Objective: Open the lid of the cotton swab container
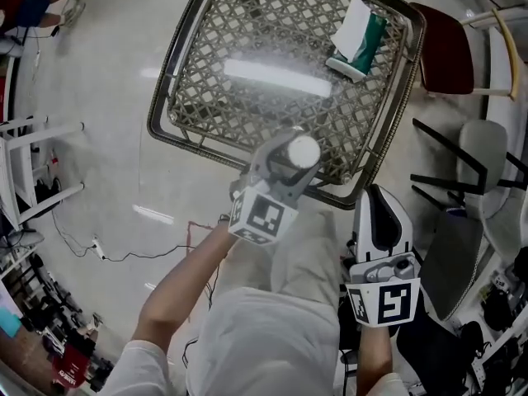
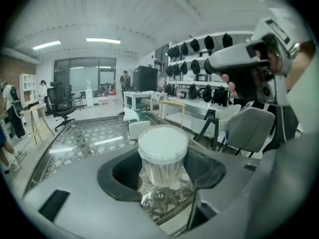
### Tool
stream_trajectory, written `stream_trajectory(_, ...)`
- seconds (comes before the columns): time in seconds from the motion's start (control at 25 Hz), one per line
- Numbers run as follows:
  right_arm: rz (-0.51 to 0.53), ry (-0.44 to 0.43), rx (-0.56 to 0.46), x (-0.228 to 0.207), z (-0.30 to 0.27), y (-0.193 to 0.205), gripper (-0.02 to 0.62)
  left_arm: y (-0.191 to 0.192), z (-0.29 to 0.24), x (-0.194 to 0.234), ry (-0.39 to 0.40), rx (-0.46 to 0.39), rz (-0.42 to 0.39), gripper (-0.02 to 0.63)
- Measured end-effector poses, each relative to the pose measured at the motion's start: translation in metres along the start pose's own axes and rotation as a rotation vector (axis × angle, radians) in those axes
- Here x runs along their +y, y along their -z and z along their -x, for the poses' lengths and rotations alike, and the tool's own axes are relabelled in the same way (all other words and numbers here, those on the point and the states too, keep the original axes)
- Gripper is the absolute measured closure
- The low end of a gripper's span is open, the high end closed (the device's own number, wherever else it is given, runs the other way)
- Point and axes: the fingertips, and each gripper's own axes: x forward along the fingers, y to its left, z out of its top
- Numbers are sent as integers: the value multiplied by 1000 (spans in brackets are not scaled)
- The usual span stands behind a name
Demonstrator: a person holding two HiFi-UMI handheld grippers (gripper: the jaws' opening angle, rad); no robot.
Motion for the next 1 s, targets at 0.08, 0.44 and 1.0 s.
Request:
stream_trajectory(0.08, 8, -1, -16, 3, 4, -11, 592, -13, 12, -3, 4, -17, 14, 351)
stream_trajectory(0.44, 37, -3, -59, 16, 32, -53, 592, -57, 70, -18, -39, -24, 28, 351)
stream_trajectory(1.0, 96, -66, -111, 60, 56, -122, 594, -159, 183, -29, -20, -148, 86, 351)
